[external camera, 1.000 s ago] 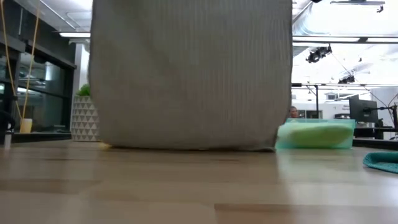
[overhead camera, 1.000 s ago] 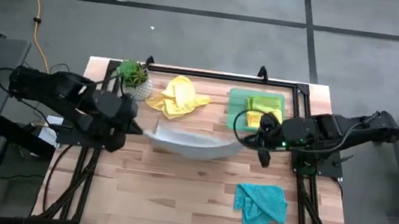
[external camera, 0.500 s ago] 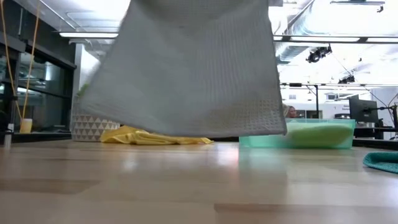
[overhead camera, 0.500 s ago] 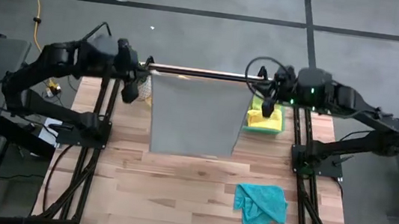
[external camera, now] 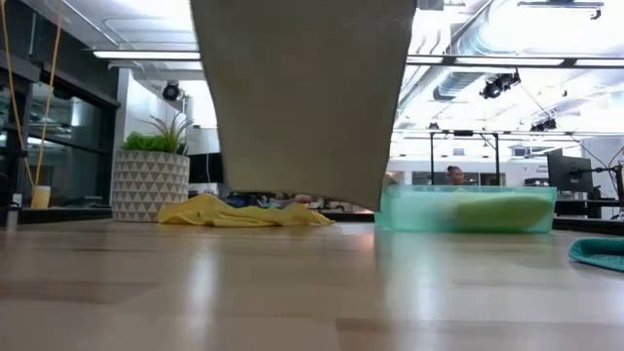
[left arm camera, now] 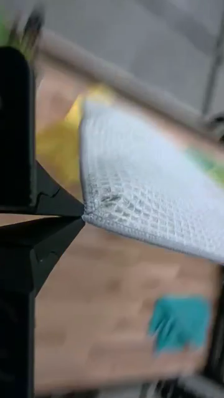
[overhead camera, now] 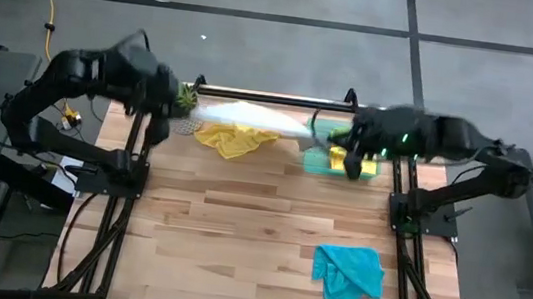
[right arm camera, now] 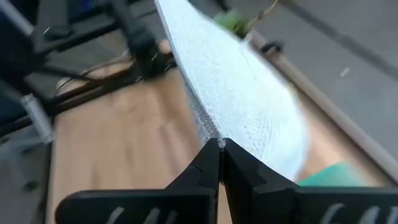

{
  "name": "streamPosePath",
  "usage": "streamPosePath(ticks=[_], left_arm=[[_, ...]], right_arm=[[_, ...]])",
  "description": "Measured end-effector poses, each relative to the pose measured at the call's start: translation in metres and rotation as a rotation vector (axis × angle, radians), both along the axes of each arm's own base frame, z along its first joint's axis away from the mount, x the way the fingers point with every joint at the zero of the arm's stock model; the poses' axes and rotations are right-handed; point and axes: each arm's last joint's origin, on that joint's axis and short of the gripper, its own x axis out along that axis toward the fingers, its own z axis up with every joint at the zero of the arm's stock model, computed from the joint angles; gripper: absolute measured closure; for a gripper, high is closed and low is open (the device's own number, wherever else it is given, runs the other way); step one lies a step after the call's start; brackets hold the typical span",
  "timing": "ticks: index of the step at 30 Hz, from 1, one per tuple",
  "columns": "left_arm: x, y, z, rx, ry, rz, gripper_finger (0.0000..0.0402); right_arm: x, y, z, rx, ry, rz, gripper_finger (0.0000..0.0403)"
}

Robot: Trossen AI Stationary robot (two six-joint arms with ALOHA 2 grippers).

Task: Fold microfiber towels
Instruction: Fold the gray towel

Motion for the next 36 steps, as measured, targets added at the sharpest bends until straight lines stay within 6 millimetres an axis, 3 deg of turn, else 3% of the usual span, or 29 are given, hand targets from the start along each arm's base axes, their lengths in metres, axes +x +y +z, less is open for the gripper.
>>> streamPosePath(ticks=[5,9,15,20,24,28,32,36], left_arm=[[0.003,-0.043,-0.029,-0.209,0.033,-0.044,0.0402],[0.01,-0.076,-0.065,-0.334,0.079,-0.036,0.0402],[0.031,-0.135,-0.147,-0.515,0.101,-0.078,0.0402],[0.047,-0.178,-0.216,-0.696,0.04,-0.044,0.0402],[0.05,-0.202,-0.253,-0.799,0.073,-0.005,0.0402],[0.051,-0.211,-0.256,-0.855,0.076,-0.003,0.0402],[0.049,-0.196,-0.242,-0.821,-0.015,0.037,0.0402],[0.037,-0.167,-0.23,-0.678,-0.067,0.131,0.0402]], right_arm=[[0.014,0.046,-0.046,0.157,0.05,0.045,0.0403],[0.022,0.084,-0.1,0.323,0.037,0.072,0.0403],[0.025,0.129,-0.19,0.534,0.053,0.044,0.0403],[0.03,0.157,-0.243,0.671,0.143,0.043,0.0403],[0.039,0.175,-0.258,0.77,0.174,0.104,0.0403],[0.051,0.176,-0.247,0.785,0.166,0.159,0.0403],[0.057,0.155,-0.234,0.721,0.151,0.154,0.0403],[0.055,0.121,-0.225,0.608,0.166,0.066,0.0403]])
